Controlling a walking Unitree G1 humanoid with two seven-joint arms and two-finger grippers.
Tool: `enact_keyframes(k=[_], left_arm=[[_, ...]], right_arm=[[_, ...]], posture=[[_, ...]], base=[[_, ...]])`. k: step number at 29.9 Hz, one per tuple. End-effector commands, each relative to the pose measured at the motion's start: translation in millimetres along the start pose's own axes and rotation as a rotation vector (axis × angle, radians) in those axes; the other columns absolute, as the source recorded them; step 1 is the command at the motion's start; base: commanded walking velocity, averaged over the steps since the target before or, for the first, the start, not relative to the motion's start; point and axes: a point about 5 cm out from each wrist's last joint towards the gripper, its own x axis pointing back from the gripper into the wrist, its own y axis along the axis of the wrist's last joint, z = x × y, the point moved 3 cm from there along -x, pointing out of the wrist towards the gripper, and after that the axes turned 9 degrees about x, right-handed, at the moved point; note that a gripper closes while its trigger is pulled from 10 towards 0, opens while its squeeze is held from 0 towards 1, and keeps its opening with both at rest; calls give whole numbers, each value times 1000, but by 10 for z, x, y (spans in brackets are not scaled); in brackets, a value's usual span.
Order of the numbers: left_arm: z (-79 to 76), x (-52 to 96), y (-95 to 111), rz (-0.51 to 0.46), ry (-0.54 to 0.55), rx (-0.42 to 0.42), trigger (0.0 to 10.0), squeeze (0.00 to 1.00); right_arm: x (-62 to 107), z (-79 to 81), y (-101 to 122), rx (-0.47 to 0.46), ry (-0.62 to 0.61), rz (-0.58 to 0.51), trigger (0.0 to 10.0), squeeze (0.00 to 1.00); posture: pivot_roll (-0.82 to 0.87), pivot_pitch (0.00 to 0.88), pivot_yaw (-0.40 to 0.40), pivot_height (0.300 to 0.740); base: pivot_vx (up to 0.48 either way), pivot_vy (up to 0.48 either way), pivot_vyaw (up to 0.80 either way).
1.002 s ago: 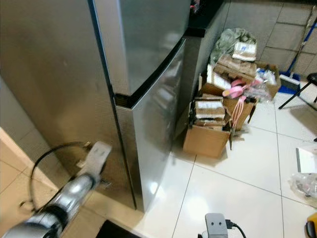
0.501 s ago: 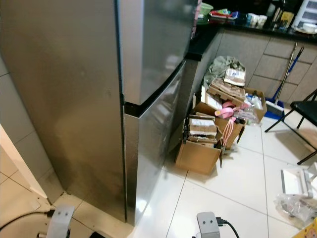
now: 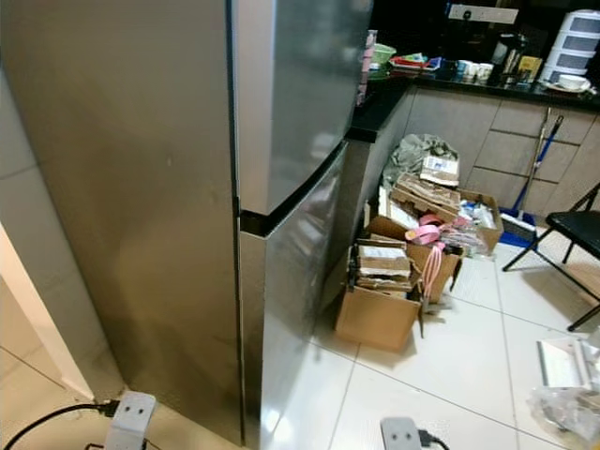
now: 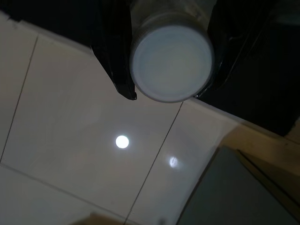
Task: Restocking fridge
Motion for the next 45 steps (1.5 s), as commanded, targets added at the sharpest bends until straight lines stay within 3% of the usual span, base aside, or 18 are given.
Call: enact_keyframes(k=[1, 12, 25, 45], left_arm=[[-63, -2, -34, 20, -14, -2, 10000, 0], [-65, 37, -183, 53, 7, 28, 10000, 0], [-27, 53, -210, 50, 22, 37, 10000, 0], [-34, 45, -176, 43, 10, 27, 10000, 0]], right_arm=[[6, -16, -6, -29, -20, -7, 10000, 0], [-2, 36, 3, 18, 16, -2, 10000, 0], [-18, 43, 47, 37, 29, -8, 10000, 0], [-21, 82, 57, 22, 30, -13, 10000, 0]], posture=[[-39, 53, 17, 740], [-48, 60, -6, 740], [-39, 65, -11, 740], [-35, 73, 0, 740]], base=[[0, 0, 0], [0, 0, 0], [0, 0, 0], [-307, 0, 0]])
